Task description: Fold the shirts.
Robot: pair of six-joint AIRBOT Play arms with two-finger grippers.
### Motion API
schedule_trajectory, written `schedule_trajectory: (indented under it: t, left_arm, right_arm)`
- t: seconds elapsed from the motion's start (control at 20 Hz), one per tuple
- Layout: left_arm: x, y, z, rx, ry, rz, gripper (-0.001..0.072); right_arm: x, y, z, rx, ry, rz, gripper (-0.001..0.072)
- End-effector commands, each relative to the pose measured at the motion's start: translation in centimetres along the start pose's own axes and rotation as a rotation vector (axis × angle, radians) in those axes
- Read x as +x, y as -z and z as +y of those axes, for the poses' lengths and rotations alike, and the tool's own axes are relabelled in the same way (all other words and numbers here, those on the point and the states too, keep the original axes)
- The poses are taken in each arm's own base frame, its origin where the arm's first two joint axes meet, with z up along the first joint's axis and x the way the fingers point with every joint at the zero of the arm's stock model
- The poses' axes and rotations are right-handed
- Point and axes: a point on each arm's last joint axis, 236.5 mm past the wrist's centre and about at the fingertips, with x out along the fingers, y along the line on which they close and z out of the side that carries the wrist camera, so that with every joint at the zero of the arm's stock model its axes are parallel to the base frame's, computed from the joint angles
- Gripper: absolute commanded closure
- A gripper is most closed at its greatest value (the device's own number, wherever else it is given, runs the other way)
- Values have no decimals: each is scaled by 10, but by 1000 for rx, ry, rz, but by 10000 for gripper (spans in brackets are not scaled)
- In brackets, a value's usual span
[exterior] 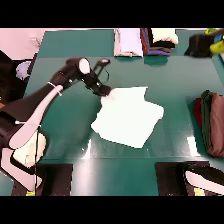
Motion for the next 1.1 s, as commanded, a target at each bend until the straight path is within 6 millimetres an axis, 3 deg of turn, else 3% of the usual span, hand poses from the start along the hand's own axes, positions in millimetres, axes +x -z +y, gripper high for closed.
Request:
schedule_trajectory:
  t: [0.0,0.15,0.2,0.25,0.4,0.6,0.9,1.05]
  left_arm:
    - [-46,-16,42,-22,-82,-57,685]
    - [-62,-14,63,-54,-97,-62,686]
    - [-63,-12,65,-58,-99,-53,686]
    - [-62,-11,65,-60,-97,-50,686]
    - [-62,-11,65,-60,-97,-50,686]
    - [-62,-10,65,-53,-97,-45,686]
    - [-62,-11,65,-53,-98,-48,686]
    - [-62,-11,65,-52,-98,-49,686]
  right_arm:
    - [41,65,-29,52,59,172,691]
    - [95,129,-51,118,75,298,667]
    - [114,148,-50,145,54,332,418]
    - [131,161,-45,172,23,357,215]
    - [179,183,-25,201,-56,417,202]
    - [223,175,-1,155,-84,424,203]
    - [265,162,13,115,-88,472,213]
    - [275,156,13,112,-87,476,332]
